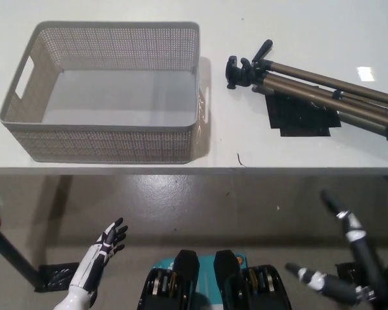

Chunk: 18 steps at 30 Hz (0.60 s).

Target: The robot uses its right hand to pick the tripod on the desk and places it into a rectangular container on the left.

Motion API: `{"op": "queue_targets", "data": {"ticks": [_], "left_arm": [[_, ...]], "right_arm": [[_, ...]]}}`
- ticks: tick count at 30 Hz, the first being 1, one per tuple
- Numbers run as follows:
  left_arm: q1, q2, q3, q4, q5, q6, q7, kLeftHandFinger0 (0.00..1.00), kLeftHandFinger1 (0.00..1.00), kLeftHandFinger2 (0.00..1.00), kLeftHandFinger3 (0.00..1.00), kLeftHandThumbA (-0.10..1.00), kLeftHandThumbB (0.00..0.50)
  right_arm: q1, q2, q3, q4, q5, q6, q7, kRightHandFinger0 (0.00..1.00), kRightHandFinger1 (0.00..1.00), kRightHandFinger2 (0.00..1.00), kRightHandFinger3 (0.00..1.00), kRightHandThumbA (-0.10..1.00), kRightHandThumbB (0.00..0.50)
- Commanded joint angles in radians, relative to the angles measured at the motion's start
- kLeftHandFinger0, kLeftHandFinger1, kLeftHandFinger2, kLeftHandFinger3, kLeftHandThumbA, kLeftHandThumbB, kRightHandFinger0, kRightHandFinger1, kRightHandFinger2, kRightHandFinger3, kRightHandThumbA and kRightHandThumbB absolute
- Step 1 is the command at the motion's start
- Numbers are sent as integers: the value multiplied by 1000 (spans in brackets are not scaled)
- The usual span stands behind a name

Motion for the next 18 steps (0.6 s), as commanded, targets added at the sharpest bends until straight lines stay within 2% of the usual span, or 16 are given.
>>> {"op": "queue_targets", "data": {"ticks": [1, 2, 3, 5, 8, 10, 13, 15, 18], "left_arm": [[-11, 17, -7, -24, -15, -66, -33, 1000, 1000, 1000, 1000, 1000, 500], [-6, 14, -10, -18, -12, -74, -32, 1000, 1000, 1000, 1000, 1000, 500], [-4, 14, -11, -16, -8, -82, -30, 1000, 1000, 1000, 1000, 1000, 500], [1, 16, -15, -14, -2, -85, -31, 1000, 1000, 1000, 1000, 1000, 500], [5, 14, -22, -8, 2, -82, -34, 1000, 1000, 1000, 1000, 1000, 500], [0, 9, -28, 5, 2, -90, -36, 1000, 1000, 1000, 1000, 1000, 500], [-11, -1, -34, 21, 4, -96, -32, 1000, 1000, 1000, 1000, 1000, 500], [-7, 7, -28, 19, 3, -98, -25, 1000, 1000, 1000, 1000, 1000, 500], [-5, 10, -24, 12, -1, -101, -23, 1000, 1000, 1000, 1000, 1000, 500]], "right_arm": [[-218, -121, -117, -302, -66, 256, 75, 1000, 1000, 1000, 1000, 884, 346], [-262, -142, -127, -307, -44, 298, 85, 1000, 1000, 1000, 1000, 830, 344], [-306, -157, -130, -304, -48, 336, 99, 1000, 1000, 1000, 1000, 821, 336], [-447, -214, -117, -264, -117, 438, 161, 1000, 1000, 1000, 1000, 909, 330], [-586, -276, -73, -182, -176, 494, 225, 1000, 1000, 1000, 1000, 1000, 320], [-734, -307, -26, -84, -209, 570, 277, 1000, 1000, 1000, 1000, 1000, 365], [-893, -329, 41, 82, -278, 605, 315, 1000, 1000, 1000, 1000, 1000, 388], [-994, -310, 84, 234, -286, 587, 314, 1000, 1000, 1000, 1000, 1000, 425], [-1091, -296, 123, 376, -275, 587, 325, 1000, 1000, 1000, 1000, 1000, 430]]}}
